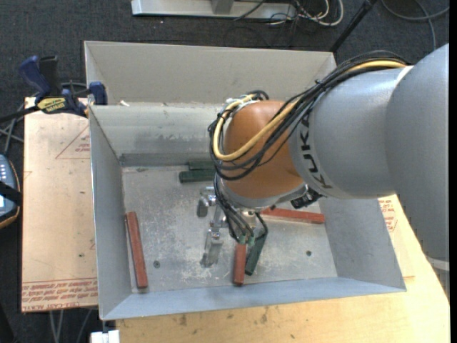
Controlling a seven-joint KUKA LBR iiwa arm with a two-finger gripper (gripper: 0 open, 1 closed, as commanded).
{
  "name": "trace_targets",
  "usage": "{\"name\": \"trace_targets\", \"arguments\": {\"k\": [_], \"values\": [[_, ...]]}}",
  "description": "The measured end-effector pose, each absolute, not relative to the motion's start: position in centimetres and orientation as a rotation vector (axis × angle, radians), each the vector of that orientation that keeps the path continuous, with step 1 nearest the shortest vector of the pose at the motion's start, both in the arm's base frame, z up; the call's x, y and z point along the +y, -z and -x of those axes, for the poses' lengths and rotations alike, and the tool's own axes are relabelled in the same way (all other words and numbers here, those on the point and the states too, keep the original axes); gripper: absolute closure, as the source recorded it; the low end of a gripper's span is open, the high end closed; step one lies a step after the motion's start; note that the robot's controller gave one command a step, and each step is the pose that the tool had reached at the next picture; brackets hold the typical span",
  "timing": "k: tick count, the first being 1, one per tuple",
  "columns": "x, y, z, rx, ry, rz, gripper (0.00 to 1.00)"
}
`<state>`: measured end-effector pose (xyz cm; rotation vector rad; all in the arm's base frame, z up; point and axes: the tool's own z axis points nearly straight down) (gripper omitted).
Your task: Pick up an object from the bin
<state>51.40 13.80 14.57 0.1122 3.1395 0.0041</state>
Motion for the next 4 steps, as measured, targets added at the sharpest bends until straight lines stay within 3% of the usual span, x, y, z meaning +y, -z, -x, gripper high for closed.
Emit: {"name": "trace_targets", "arguments": {"k": [2,3,4], "values": [[7.2,-11.6,-49.2,3.142,0.001,0.105,0.0],[6.4,-7.9,-51.4,3.126,-0.002,0.29,0.0],[3.4,-7.2,-51.3,3.104,-0.005,0.479,0.0]]}}
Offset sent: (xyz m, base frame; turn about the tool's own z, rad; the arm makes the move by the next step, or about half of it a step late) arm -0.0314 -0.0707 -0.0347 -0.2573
